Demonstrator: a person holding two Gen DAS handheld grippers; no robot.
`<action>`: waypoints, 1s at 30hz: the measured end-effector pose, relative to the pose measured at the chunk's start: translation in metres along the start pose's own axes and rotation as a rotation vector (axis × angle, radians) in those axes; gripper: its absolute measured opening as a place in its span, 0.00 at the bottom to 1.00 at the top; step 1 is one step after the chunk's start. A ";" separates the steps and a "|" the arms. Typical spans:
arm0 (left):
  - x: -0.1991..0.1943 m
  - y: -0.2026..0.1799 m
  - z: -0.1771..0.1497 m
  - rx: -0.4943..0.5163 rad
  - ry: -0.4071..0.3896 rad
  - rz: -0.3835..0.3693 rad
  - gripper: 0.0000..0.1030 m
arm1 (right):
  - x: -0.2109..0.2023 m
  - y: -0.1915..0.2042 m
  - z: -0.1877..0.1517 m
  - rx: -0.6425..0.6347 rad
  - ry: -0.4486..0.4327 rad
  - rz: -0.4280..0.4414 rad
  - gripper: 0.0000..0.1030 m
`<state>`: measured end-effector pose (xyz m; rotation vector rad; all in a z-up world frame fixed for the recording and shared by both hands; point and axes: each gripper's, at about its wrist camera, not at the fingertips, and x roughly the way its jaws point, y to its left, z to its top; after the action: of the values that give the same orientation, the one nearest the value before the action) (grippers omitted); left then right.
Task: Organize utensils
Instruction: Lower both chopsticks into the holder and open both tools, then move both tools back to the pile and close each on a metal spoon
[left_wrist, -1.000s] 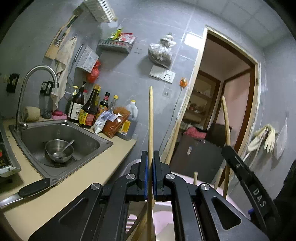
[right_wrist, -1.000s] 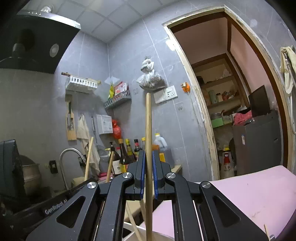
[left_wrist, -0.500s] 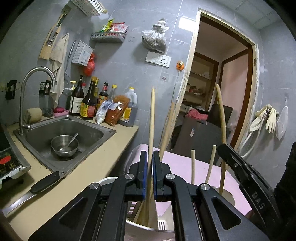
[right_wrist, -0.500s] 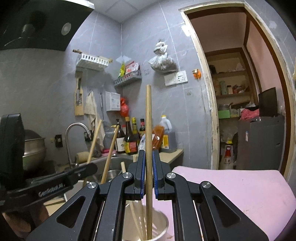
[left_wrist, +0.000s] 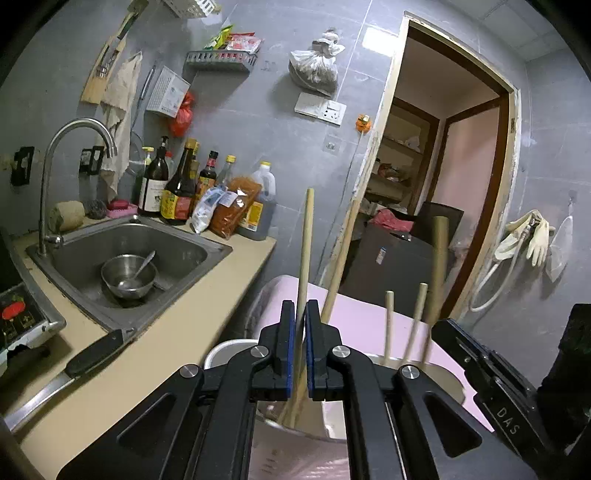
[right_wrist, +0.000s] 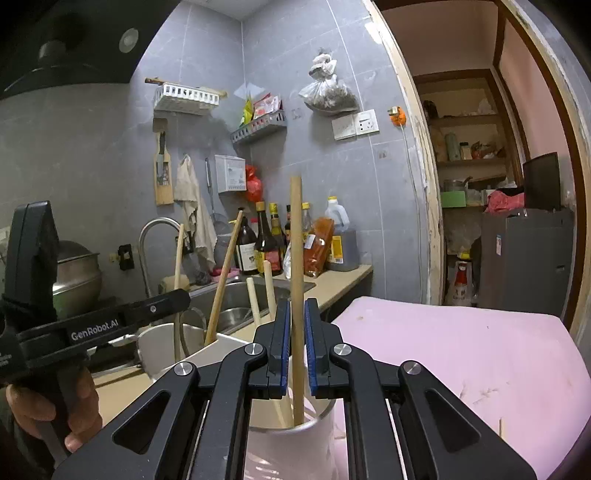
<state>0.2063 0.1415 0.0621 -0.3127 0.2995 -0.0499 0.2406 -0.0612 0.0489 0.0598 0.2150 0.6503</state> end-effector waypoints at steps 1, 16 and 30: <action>0.000 -0.001 0.000 -0.002 0.008 -0.002 0.04 | -0.001 0.000 0.000 -0.001 0.002 -0.002 0.07; -0.026 -0.049 0.002 0.080 -0.018 -0.066 0.49 | -0.062 -0.023 0.018 0.025 -0.080 -0.055 0.36; -0.045 -0.118 -0.014 0.113 -0.096 -0.106 0.98 | -0.163 -0.073 0.029 0.014 -0.198 -0.210 0.95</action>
<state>0.1589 0.0291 0.0985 -0.2182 0.1840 -0.1548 0.1638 -0.2178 0.0977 0.1131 0.0334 0.4306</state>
